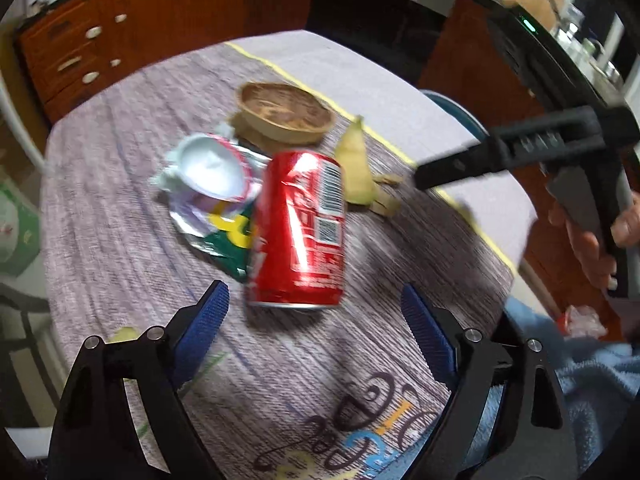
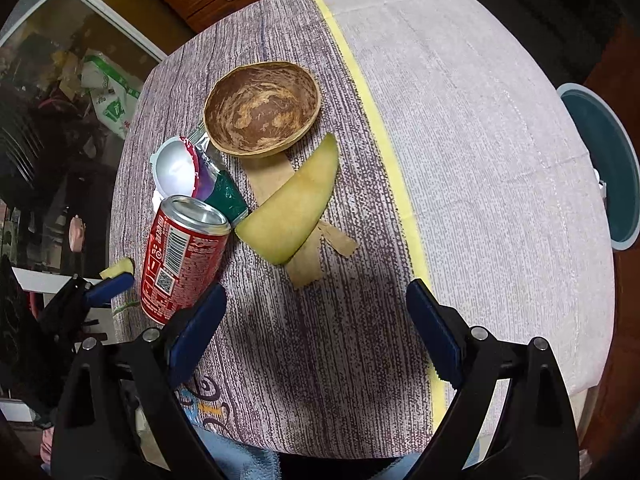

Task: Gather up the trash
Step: 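Grasp the red Coca-Cola can with the left tool while the right tool grasps the melon rind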

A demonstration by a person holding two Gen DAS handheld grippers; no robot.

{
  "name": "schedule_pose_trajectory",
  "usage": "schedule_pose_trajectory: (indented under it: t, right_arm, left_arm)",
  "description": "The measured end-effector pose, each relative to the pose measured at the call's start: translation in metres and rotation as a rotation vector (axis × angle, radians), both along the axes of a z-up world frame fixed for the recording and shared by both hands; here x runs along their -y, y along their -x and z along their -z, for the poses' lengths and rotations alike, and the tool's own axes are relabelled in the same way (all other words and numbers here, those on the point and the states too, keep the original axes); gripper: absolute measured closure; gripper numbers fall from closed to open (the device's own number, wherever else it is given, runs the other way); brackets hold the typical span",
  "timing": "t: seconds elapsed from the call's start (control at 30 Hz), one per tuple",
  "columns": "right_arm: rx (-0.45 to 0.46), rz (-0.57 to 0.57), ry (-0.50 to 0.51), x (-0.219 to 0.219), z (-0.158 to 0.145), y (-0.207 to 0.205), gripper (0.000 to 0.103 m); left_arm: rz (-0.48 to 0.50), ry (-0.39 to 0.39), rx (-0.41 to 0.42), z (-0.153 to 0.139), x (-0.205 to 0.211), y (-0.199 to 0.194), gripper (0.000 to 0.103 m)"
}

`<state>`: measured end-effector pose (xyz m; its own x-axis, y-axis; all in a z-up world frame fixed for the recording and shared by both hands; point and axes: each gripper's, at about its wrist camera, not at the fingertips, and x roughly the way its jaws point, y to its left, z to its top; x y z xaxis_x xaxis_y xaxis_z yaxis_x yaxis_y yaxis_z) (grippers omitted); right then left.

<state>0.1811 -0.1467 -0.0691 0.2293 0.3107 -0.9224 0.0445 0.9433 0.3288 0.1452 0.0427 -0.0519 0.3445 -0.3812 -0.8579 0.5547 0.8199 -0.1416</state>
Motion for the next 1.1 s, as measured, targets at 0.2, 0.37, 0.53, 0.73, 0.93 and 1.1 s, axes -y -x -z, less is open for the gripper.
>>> schedule_pose_trajectory:
  t: [0.2, 0.37, 0.53, 0.73, 0.93, 1.1]
  right_arm:
    - [-0.001, 0.032, -0.02, 0.012, 0.004, 0.0, 0.016]
    - [0.035, 0.06, -0.029, 0.022, 0.001, -0.007, 0.016]
    - [0.09, 0.06, -0.035, 0.024, -0.001, -0.028, 0.023]
    - [0.091, 0.016, -0.054, 0.018, 0.017, -0.063, 0.05]
    - [0.091, -0.034, -0.08, 0.009, 0.037, -0.079, 0.058]
    - [0.121, -0.059, -0.087, 0.004, 0.035, -0.074, 0.087]
  left_arm:
    - [-0.043, -0.069, 0.005, 0.011, 0.009, -0.023, 0.015]
    - [-0.031, -0.108, -0.011, 0.028, 0.025, -0.035, 0.017]
    - [-0.062, -0.072, 0.006, 0.025, 0.024, -0.036, 0.045]
    - [-0.092, -0.016, -0.032, 0.022, 0.019, -0.041, 0.045]
    - [-0.117, 0.006, -0.083, 0.028, 0.019, -0.05, 0.044]
    - [-0.124, -0.013, -0.082, 0.029, 0.026, -0.049, 0.044]
